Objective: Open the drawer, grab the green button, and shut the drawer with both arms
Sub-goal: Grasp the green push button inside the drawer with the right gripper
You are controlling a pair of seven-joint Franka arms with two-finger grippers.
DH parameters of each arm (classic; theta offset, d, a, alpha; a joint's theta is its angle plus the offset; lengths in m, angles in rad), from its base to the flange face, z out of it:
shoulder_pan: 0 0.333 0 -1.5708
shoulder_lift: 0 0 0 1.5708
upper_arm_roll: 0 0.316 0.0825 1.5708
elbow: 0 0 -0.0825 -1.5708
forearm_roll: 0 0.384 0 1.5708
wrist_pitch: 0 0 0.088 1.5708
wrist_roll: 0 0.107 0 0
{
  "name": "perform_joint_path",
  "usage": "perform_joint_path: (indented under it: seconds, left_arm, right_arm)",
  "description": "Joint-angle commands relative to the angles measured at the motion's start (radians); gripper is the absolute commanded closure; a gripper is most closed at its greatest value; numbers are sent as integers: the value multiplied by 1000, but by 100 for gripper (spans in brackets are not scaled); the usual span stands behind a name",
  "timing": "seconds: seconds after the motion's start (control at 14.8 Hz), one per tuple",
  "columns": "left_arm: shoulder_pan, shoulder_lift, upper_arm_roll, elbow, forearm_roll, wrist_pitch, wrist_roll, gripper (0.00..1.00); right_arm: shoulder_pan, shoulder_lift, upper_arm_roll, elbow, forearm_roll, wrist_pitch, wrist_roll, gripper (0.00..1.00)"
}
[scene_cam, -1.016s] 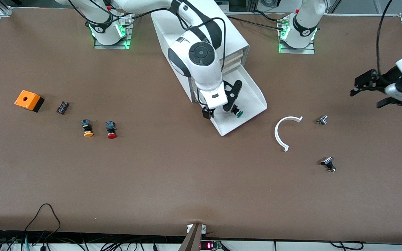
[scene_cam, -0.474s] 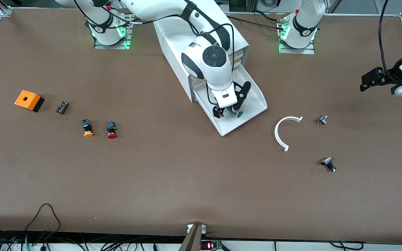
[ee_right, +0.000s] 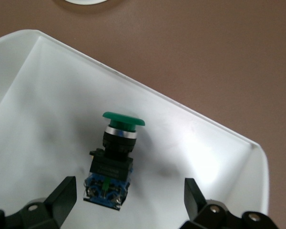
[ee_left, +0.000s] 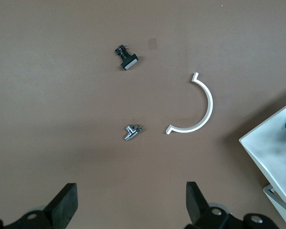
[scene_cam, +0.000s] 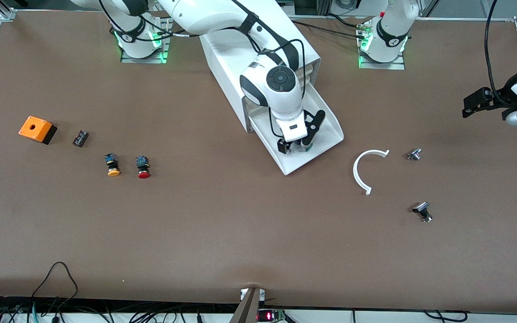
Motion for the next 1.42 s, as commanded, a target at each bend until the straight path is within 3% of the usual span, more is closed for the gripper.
perform_joint_path:
  seconds: [0.0, 0.41, 0.75, 1.08, 1.15, 1.35]
  left_arm:
    - [-7, 8, -1, 17, 29, -12, -10, 0]
    - [-7, 8, -1, 19, 29, -13, -12, 0]
    - [-7, 8, -1, 19, 29, -13, -12, 0]
    - [-5, 8, -1, 19, 28, -15, -10, 0]
    - [-5, 8, -1, 19, 28, -15, -10, 0]
    - [-5, 8, 0, 19, 28, -15, -5, 0]
  right_arm:
    - [11, 22, -9, 43, 10, 0, 35, 0]
    - [26, 30, -9, 41, 10, 20, 64, 4]
    - [26, 40, -10, 36, 11, 31, 65, 25]
    - [26, 42, -10, 36, 10, 32, 65, 39]
    - [28, 42, -12, 36, 5, 31, 61, 48]
    - [29, 42, -12, 38, 3, 32, 61, 60]
